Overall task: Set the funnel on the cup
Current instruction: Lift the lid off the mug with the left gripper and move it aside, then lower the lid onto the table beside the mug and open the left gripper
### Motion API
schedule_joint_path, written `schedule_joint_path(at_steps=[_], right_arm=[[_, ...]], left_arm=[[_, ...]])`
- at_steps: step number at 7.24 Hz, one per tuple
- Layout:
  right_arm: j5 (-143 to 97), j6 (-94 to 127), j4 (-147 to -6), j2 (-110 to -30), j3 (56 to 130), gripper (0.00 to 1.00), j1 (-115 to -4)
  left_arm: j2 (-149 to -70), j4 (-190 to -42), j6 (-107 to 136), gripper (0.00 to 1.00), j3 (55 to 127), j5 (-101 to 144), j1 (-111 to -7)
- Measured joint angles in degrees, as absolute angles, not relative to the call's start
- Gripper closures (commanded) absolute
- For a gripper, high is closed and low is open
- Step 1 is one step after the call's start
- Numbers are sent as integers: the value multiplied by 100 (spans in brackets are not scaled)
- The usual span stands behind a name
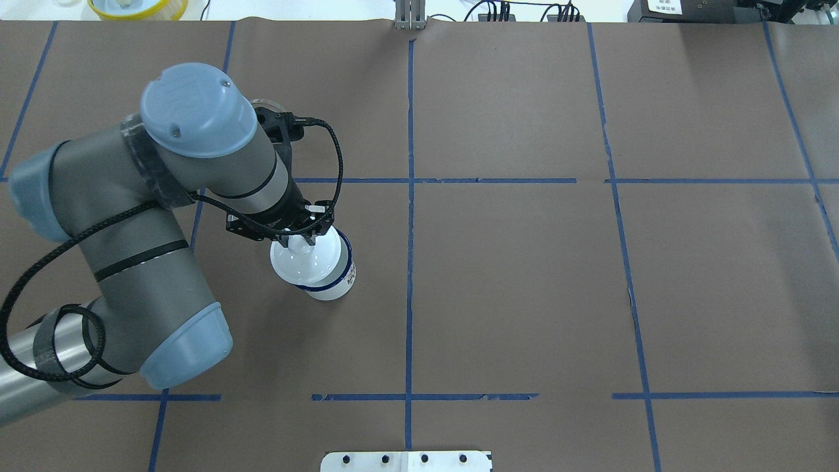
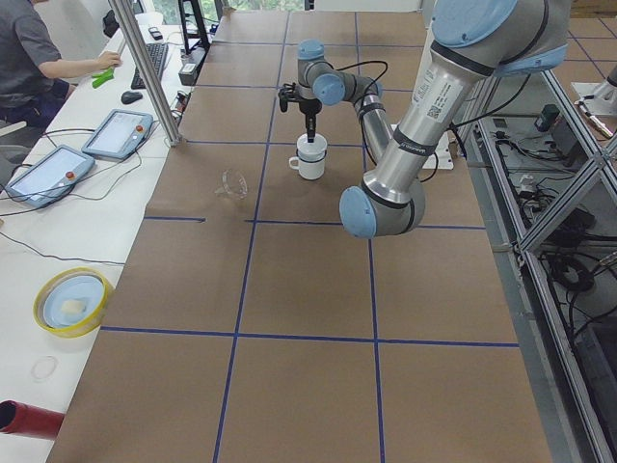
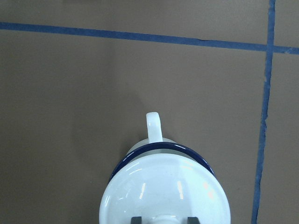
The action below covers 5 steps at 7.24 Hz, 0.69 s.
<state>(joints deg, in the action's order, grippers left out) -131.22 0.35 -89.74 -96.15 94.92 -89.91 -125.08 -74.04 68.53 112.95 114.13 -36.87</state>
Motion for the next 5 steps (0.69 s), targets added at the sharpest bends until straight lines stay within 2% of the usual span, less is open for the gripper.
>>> schedule_joint_path(at_steps=[2,5], right_arm=[[-13122,35,-8974,-9615,9487,0,-8991],[-13122,35,-8974,-9615,9486,0,-8991]], left_arm=[[-12145,-7311,6567,100,11671,11346,-3977],[-10753,-8905,6503,100,11709,10948,-3975]])
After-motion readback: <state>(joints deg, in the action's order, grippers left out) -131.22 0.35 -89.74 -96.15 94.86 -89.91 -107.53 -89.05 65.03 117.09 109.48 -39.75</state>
